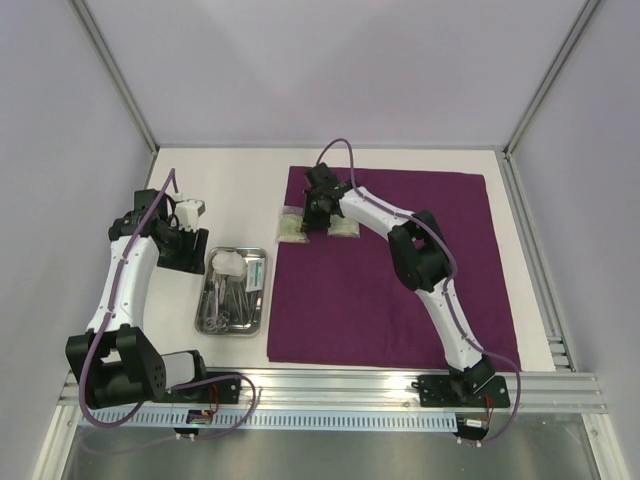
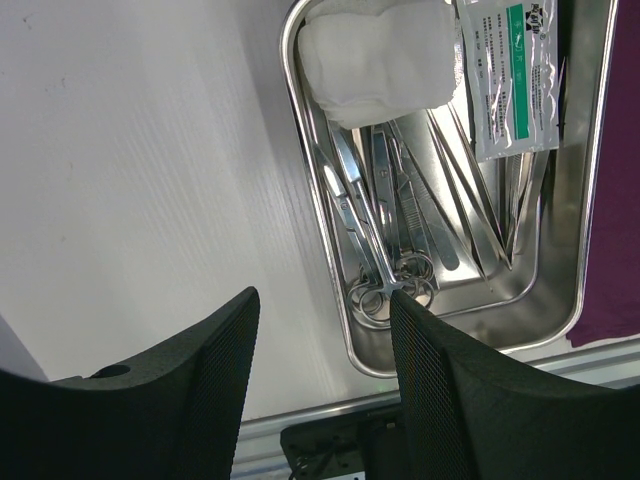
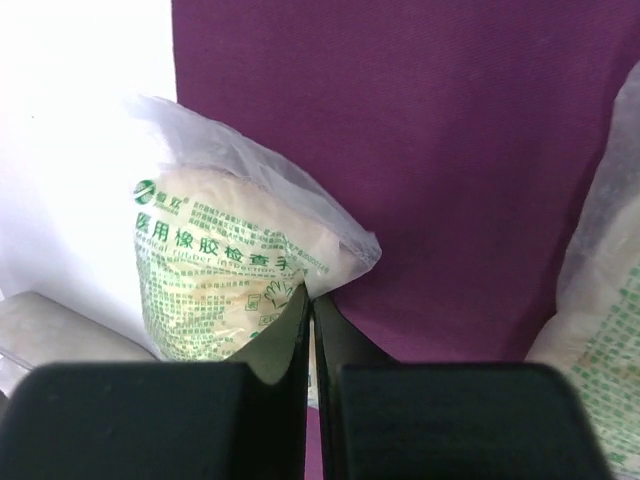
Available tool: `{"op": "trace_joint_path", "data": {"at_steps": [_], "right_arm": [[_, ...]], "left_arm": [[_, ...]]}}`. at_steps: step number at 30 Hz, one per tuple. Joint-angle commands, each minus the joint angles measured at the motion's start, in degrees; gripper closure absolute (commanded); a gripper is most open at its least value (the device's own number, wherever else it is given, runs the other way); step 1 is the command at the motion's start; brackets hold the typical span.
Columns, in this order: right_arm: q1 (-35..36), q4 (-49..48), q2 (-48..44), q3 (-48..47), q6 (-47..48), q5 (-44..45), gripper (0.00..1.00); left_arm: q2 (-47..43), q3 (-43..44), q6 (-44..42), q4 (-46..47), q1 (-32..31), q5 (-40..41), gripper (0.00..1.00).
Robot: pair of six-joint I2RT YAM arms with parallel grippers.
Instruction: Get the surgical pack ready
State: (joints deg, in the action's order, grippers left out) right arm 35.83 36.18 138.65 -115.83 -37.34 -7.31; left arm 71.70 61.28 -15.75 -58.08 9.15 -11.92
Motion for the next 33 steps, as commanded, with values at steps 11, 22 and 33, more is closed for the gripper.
{"op": "trace_joint_path", "data": {"at_steps": [11,22,33], "right_arm": [[-0.5,-12.8,-16.4,15.9,-1.9,-1.3,0.99],[1.3,-15.2,-26.9,22.8,-3.9,0.1,1.0],[18.9,-26.5,-19.6,22.1,-19.7,-6.4,1.0]], "left_arm": [[-1.0,2.2,0.0,-0.5,0.3,-0.4,0.36],[-1.1,2.3,-0.1,-0.4,0.3,0.0,0.36],[-3.5,2.4,0.0,0.1,0.3,7.4,0.36]]}}
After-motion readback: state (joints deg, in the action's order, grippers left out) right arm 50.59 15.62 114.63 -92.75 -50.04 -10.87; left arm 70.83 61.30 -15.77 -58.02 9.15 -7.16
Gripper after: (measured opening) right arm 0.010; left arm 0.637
